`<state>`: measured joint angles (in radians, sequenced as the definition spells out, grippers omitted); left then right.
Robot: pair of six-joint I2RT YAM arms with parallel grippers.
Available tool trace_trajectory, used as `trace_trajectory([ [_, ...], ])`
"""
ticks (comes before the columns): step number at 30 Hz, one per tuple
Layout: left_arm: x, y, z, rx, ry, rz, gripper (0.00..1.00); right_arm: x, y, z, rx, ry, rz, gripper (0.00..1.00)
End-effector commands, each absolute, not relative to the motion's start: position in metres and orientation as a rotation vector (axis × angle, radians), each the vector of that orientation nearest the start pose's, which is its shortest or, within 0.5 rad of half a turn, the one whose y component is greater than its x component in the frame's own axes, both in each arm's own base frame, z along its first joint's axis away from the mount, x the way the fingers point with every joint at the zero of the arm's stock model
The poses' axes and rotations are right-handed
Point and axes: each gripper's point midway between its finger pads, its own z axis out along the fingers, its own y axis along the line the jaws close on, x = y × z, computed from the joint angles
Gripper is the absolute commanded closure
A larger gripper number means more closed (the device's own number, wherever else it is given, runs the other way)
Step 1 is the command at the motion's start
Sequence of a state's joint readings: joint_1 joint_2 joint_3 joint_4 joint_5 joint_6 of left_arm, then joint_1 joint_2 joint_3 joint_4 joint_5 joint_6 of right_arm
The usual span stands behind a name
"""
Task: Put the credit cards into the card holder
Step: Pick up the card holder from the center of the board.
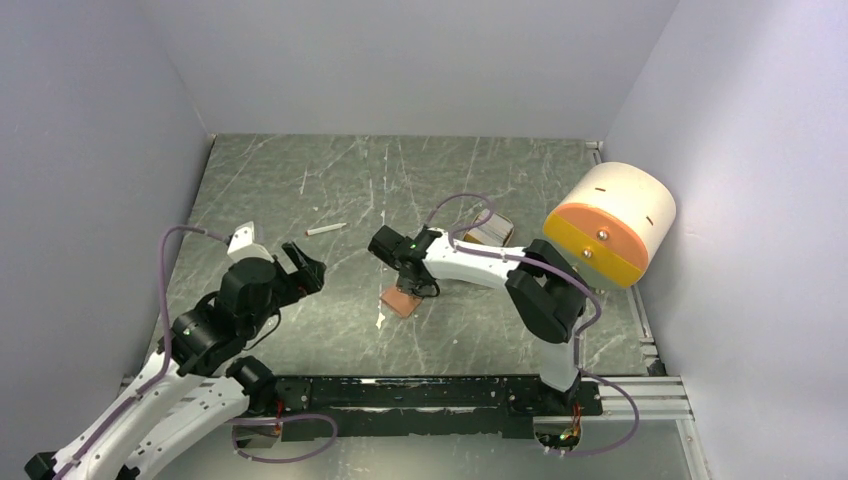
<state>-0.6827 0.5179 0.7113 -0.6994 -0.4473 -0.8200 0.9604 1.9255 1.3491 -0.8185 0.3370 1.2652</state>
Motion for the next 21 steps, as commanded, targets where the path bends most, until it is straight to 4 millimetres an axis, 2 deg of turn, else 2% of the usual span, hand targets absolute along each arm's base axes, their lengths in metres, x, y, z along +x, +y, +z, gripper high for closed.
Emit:
trace_trajectory([
  [1,0.202,-0.12,0.187,-0.401,2.081,-0.538,0.05,0.243,0.288,0.034,0.338,2.655,0.016,0.99],
  [6,0.194,-0.163,0.152,-0.325,2.245,-0.696,0.16,0.243,0.298,0.048,0.191,2.619,0.185,1.0],
  [10,0.188,-0.198,0.138,-0.264,2.329,-0.865,0.19,0.243,0.305,0.068,0.073,2.545,0.337,1.0],
  [13,0.186,-0.217,0.142,-0.219,2.352,-0.968,0.19,0.241,0.314,0.091,-0.05,2.461,0.487,1.0],
  [17,0.189,-0.235,0.155,-0.172,2.368,-1.07,0.16,0.227,0.314,0.116,-0.167,2.337,0.669,1.0],
  [21,0.193,-0.251,0.185,-0.09,2.267,-1.268,0.04,0.212,0.311,0.148,-0.258,2.198,0.825,1.0],
])
